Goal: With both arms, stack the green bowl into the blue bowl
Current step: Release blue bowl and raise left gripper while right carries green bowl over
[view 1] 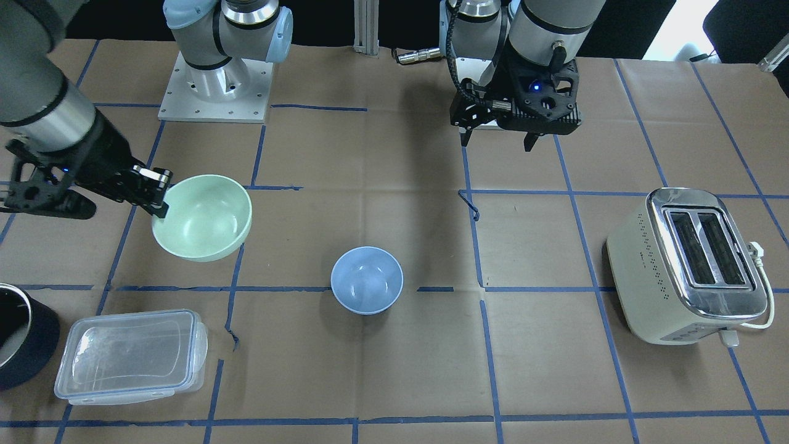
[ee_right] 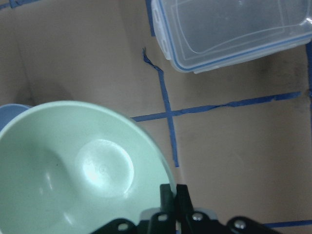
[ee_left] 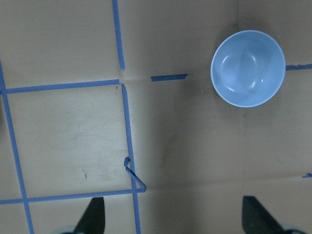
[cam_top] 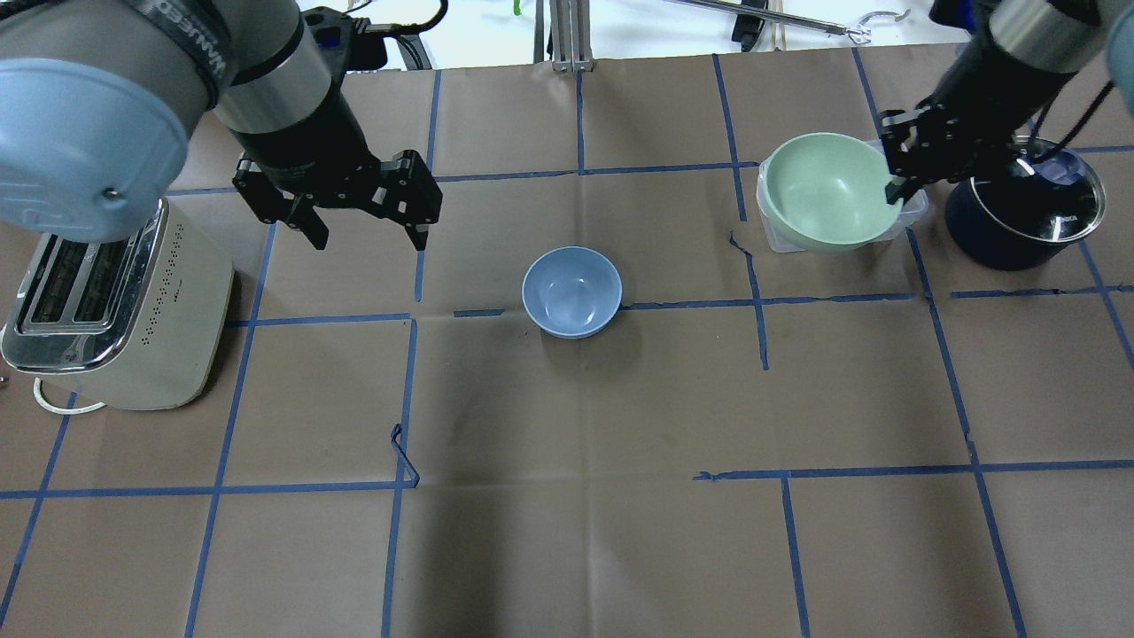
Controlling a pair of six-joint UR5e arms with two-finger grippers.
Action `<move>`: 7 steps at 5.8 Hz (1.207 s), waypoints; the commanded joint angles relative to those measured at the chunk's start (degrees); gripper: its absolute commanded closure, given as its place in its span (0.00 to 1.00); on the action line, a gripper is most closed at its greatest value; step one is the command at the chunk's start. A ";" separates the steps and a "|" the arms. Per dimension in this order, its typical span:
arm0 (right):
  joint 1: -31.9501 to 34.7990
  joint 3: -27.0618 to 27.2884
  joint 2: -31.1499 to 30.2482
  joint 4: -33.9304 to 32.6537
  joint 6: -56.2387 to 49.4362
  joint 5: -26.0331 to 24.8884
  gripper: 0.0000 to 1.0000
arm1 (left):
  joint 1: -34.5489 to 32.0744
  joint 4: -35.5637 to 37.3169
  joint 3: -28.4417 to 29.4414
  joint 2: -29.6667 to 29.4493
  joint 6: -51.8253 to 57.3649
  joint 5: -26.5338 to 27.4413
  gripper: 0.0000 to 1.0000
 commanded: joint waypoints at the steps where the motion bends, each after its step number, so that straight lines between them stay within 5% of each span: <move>1: 12.55 0.11 4.54 -7.21 16.06 0.01 0.96 | 1.73 1.68 -0.06 -0.45 0.07 -0.33 0.02; 3: 19.62 0.37 10.08 -13.97 24.46 -0.08 0.96 | 2.26 1.95 0.91 -0.46 -0.02 -0.07 0.02; 6: 19.03 11.50 12.21 -29.35 23.34 -0.08 0.96 | 2.35 1.26 1.00 -0.02 -0.02 0.28 0.02; 7: 19.03 11.53 12.30 -29.39 23.60 -0.08 0.96 | 2.26 1.25 1.00 -0.02 -0.02 0.28 0.02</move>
